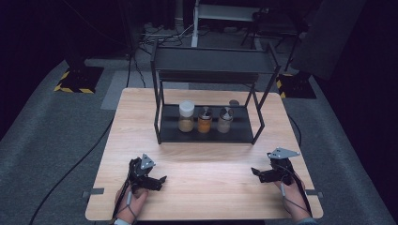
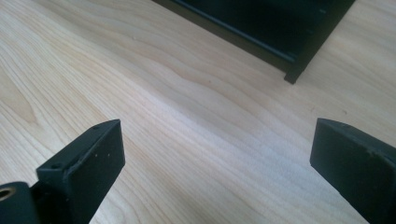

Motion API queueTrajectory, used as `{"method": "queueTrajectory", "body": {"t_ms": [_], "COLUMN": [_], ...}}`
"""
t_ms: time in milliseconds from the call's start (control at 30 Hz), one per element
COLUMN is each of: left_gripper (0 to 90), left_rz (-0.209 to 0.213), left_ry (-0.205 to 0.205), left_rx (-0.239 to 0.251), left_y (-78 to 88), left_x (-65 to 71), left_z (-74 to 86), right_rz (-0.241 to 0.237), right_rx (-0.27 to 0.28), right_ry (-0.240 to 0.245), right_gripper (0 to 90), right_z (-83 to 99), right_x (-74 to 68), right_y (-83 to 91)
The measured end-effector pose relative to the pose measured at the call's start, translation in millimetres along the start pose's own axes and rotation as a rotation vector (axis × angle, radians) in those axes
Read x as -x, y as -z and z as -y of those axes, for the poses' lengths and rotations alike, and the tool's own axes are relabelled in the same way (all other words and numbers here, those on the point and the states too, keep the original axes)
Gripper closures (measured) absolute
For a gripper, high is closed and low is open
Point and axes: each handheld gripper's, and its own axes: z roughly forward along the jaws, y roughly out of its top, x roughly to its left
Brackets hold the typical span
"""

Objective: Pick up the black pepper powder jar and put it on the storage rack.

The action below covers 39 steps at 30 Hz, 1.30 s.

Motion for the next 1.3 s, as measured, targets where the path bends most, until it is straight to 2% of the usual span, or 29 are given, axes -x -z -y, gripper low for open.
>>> {"method": "queueTrajectory", "body": {"t_ms": [200, 367, 733, 933, 1300], "left_gripper": [0.0, 0.0, 0.0, 0.0, 0.0], "left_rz": [0.000, 0.000, -0.001, 0.000, 0.000], "left_ry": [0.000, -0.001, -0.001, 0.000, -0.001], "left_rx": [0.000, 0.001, 0.001, 0.001, 0.001], "left_y": [0.0, -0.1, -0.1, 0.0, -0.1], "left_x": [0.0, 0.0, 0.0, 0.0, 0.0], "left_z": [0.0, 0.1, 0.1, 0.1, 0.2], "right_rz": [-0.005, 0.012, 0.015, 0.004, -0.008], "right_rx": [-0.012, -0.021, -0.053, -0.022, -0.026], "right_ry": [-0.009, -0.006, -0.015, -0.057, -0.051], "right_gripper": [2.7, 2.7, 2.7, 0.5, 0.0], "right_z": [12.3, 21.4, 34.9, 47.3, 47.5], "right_x": [0.5, -3.7, -5.3, -0.4, 1.8], "right_y": [-3.8, -6.8, -13.0, -12.7, -12.3]}}
